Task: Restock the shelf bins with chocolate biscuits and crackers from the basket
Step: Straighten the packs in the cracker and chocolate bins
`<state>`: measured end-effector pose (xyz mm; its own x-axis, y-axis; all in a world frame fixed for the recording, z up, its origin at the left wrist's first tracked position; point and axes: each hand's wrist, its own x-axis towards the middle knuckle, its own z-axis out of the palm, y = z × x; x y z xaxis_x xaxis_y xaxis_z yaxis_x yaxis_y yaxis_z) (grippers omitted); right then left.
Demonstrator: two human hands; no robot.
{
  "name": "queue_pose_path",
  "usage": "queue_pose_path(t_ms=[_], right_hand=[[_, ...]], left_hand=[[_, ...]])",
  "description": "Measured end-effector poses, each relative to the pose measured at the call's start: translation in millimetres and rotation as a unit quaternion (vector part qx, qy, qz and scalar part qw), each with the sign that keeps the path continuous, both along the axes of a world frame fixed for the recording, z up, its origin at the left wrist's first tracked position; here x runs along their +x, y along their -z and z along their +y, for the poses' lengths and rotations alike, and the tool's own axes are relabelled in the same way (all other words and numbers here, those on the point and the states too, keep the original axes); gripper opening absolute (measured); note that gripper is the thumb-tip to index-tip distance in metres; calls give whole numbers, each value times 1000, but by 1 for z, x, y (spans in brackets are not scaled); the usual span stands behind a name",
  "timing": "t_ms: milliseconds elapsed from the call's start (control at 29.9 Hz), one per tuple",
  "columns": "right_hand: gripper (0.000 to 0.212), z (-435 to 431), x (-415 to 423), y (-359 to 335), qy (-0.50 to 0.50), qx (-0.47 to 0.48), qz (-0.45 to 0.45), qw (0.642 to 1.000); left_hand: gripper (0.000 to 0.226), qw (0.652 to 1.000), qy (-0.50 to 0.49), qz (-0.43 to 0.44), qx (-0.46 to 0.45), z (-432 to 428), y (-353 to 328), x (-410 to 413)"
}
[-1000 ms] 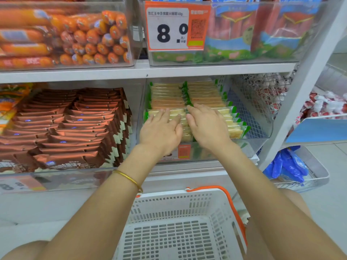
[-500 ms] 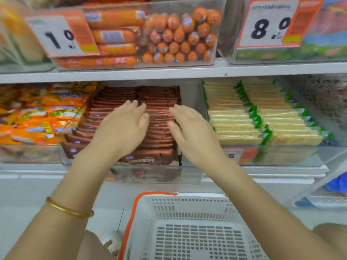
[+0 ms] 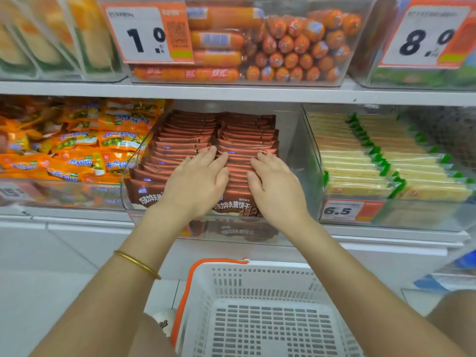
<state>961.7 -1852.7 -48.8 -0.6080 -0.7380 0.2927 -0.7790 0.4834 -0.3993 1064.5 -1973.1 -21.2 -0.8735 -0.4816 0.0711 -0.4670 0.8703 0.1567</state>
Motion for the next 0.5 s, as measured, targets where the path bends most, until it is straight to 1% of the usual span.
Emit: queue_pose_path(t_ms=[67,100,167,234,301,368,434,501], right_hand=[[45,1,-4,-5,-6,7,1,1000],[44,3,-8,-10,-8,-6,-16,1000],[45,5,-21,-15,21,-30,-46,998],[52,-2,-33,-14,51,6,-78,996],[57,-10,-36,-9,43,36,-144,988],[60,-14,-37,-6,25,47,-177,983],[56,-15,-41,-7,19,47,-167,985],[48,-20,-47,-11,47,11,-154,987]], left_hand=[[50,1000,-2,-17,8,-4,-4,-1],[50,1000,-1,-21,9,-5,-7,-2],[51,1000,9,-23,3,-7,-12,-12],[55,998,28,-48,3,-7,-14,-25],[57,995,38,-90,8,-10,-13,-34],[58,993,36,-114,8,-15,-12,-35],[59,994,35,-100,1,-20,-12,-37],[59,997,46,-66,-18,-24,-12,-47]])
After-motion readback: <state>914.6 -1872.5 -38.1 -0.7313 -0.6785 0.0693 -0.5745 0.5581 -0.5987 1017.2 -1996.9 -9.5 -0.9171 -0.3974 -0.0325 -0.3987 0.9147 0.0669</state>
